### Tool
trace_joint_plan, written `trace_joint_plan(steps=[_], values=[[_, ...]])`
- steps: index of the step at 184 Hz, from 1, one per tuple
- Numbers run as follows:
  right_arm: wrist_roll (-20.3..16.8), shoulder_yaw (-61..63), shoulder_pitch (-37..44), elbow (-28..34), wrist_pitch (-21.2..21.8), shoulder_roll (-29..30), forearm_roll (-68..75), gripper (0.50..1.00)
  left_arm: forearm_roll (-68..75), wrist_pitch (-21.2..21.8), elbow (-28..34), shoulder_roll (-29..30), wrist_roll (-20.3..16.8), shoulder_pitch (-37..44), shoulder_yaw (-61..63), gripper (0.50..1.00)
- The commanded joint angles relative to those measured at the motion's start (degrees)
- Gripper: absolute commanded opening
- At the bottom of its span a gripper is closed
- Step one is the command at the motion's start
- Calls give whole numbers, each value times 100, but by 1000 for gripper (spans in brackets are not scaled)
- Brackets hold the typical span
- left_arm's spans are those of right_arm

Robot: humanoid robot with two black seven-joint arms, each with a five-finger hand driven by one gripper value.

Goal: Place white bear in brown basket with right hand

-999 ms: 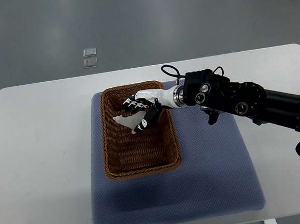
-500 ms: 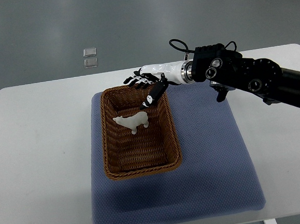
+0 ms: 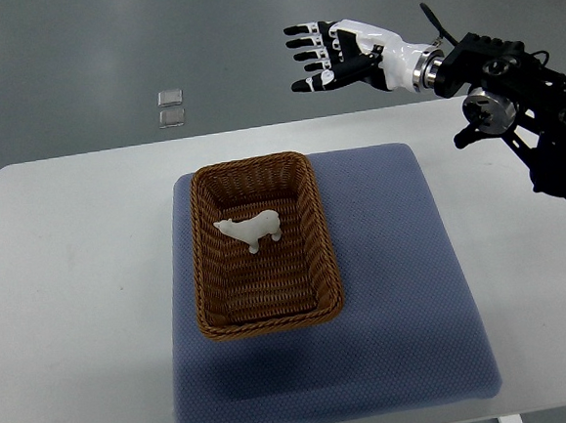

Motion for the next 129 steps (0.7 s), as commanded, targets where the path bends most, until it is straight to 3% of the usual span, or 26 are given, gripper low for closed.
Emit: trace_joint_plan(steps=[1, 60, 89, 129], values=[[211, 528, -530, -33, -99, 69, 468, 924, 0, 0, 7, 0, 0, 1, -9, 1000], [474, 642, -1172, -297, -108, 332, 2920, 926, 0, 9, -2, 0, 0, 1, -9, 1000], [940, 651, -1199, -833, -91, 552, 3342, 926, 0, 9, -2, 0, 0, 1, 9, 1000], [975, 642, -1252, -912, -12, 561, 3597, 926, 9, 0, -2, 0, 0, 1, -17, 1000]])
